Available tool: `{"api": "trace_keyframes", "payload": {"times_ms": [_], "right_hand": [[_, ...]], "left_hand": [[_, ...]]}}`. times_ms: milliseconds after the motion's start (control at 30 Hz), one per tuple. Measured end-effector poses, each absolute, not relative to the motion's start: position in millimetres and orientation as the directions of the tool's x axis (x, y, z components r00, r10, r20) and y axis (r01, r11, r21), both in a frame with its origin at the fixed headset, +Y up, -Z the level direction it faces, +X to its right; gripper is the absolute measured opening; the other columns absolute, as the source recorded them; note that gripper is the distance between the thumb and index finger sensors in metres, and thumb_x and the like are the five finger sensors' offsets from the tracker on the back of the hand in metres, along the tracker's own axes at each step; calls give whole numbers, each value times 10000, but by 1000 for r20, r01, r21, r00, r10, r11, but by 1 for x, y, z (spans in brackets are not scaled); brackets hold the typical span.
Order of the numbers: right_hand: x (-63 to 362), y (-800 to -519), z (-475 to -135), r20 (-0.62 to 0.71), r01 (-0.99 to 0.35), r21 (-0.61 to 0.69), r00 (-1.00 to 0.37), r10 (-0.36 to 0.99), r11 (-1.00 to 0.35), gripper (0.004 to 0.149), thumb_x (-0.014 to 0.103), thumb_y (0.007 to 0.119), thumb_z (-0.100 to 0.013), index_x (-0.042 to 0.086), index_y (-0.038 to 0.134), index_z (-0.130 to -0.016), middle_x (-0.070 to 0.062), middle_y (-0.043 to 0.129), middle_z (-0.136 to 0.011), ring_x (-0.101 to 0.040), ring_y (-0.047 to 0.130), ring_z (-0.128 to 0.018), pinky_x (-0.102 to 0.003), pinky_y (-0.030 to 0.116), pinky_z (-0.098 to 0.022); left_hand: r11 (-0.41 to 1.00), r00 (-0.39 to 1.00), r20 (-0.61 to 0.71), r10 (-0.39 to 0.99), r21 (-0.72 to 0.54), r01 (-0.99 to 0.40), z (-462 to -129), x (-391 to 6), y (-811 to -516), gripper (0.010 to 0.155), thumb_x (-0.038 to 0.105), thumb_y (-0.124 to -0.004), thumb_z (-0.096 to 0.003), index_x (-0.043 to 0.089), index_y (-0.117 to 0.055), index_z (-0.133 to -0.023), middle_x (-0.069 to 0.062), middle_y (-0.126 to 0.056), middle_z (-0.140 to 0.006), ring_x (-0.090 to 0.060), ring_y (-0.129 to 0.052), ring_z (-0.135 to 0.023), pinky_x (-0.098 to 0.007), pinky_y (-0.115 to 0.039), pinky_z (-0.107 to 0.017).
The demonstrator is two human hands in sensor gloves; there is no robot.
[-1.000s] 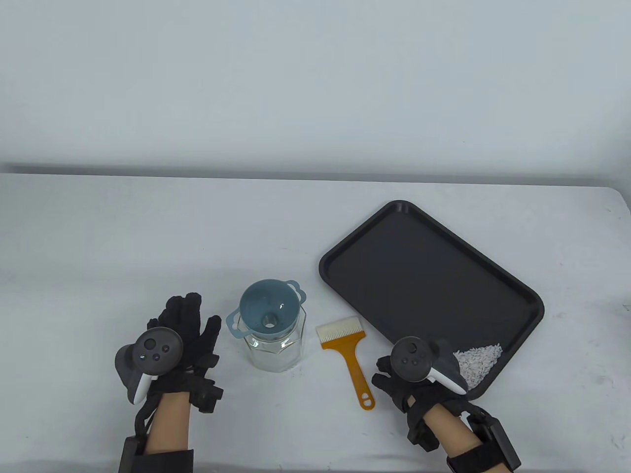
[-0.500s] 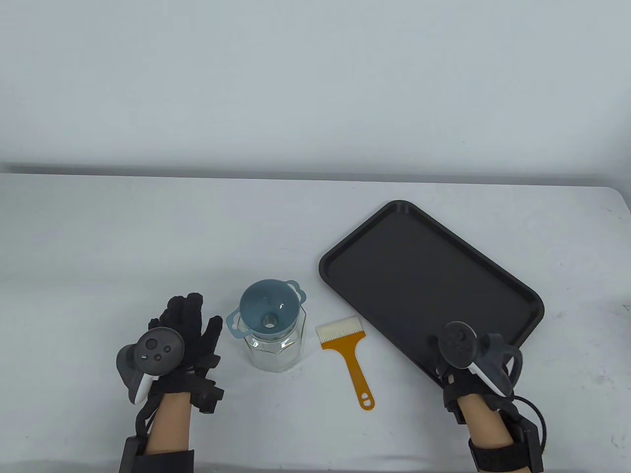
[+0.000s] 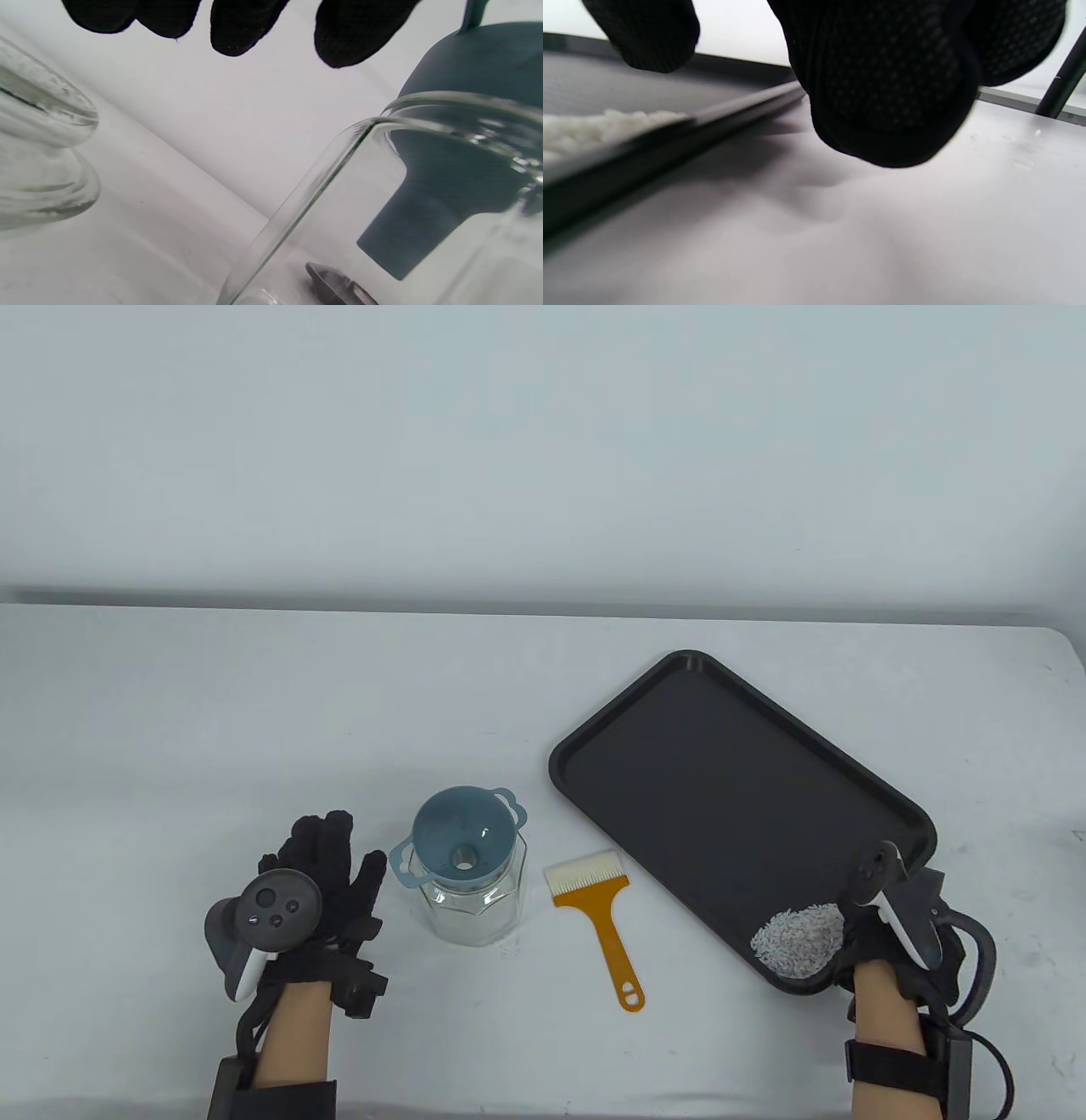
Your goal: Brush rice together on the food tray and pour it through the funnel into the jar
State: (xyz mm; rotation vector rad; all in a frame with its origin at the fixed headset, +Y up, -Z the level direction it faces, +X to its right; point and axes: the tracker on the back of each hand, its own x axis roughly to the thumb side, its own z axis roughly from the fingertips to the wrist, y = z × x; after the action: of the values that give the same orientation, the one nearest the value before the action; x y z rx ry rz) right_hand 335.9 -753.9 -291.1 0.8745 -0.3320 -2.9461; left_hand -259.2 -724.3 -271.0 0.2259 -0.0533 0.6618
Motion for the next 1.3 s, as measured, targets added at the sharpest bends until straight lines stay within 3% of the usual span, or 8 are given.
{"api": "trace_keyframes", "payload": {"times_ms": [300, 600, 733, 867, 967, 1100, 1300], "right_hand": [[345, -766, -292, -554, -55, 246, -827, -94, -968, 690, 512, 657, -497, -92, 779, -807, -175, 953, -494, -247, 988, -222, -546, 736, -407], [347, -768, -294, -580, -193, 205, -813, 39, -960, 609, 402, 706, -494, -145, 743, -760, -131, 941, -440, -167, 976, -182, -503, 773, -386], [353, -768, -291, -618, -299, 159, -773, 141, -941, 579, 378, 717, -489, -142, 733, -744, -145, 921, -462, -169, 971, -214, -519, 761, -403], [364, -768, -284, -646, -465, 43, -688, 330, -884, 536, 369, 719, -482, -101, 722, -740, -150, 917, -493, -164, 988, -243, -518, 764, -399], [371, -768, -279, -637, -597, -49, -598, 486, -800, 502, 352, 714, -481, -80, 691, -736, -170, 921, -552, -158, 1035, -290, -497, 784, -385], [378, -778, -274, -573, -816, -181, -366, 733, -549, 462, 302, 694, -490, -79, 610, -736, -171, 871, -641, -210, 1093, -323, -474, 803, -386], [378, -791, -274, -478, -926, -272, -107, 872, -263, 463, 243, 706, -473, -114, 554, -727, -202, 848, -652, -290, 1100, -355, -489, 786, -408]], "left_hand": [[767, 789, 121, 602, 188, -614, -271, -258, -725, 754, 424, -644, -558, -52, -465, -1114, -491, -394, -1064, -793, -456, -890, -864, -226, -571], [772, 793, 119, 597, 182, -608, -271, -257, -726, 754, 425, -643, -558, -51, -465, -1115, -488, -396, -1065, -793, -460, -889, -864, -226, -571], [772, 793, 119, 597, 182, -609, -271, -256, -726, 754, 424, -644, -558, -52, -464, -1114, -491, -395, -1064, -793, -460, -889, -864, -225, -571], [772, 793, 120, 598, 180, -610, -271, -256, -726, 754, 424, -644, -558, -52, -463, -1115, -492, -394, -1064, -793, -457, -889, -864, -225, -570], [771, 792, 121, 598, 180, -610, -272, -256, -726, 754, 424, -643, -559, -52, -463, -1115, -491, -394, -1064, -791, -460, -890, -863, -226, -572], [771, 792, 122, 598, 181, -611, -272, -256, -726, 754, 425, -643, -559, -52, -464, -1115, -490, -394, -1065, -791, -460, -890, -863, -226, -572], [767, 789, 123, 602, 185, -614, -272, -257, -726, 754, 423, -644, -559, -54, -464, -1114, -490, -394, -1064, -792, -460, -889, -864, -226, -570]]}}
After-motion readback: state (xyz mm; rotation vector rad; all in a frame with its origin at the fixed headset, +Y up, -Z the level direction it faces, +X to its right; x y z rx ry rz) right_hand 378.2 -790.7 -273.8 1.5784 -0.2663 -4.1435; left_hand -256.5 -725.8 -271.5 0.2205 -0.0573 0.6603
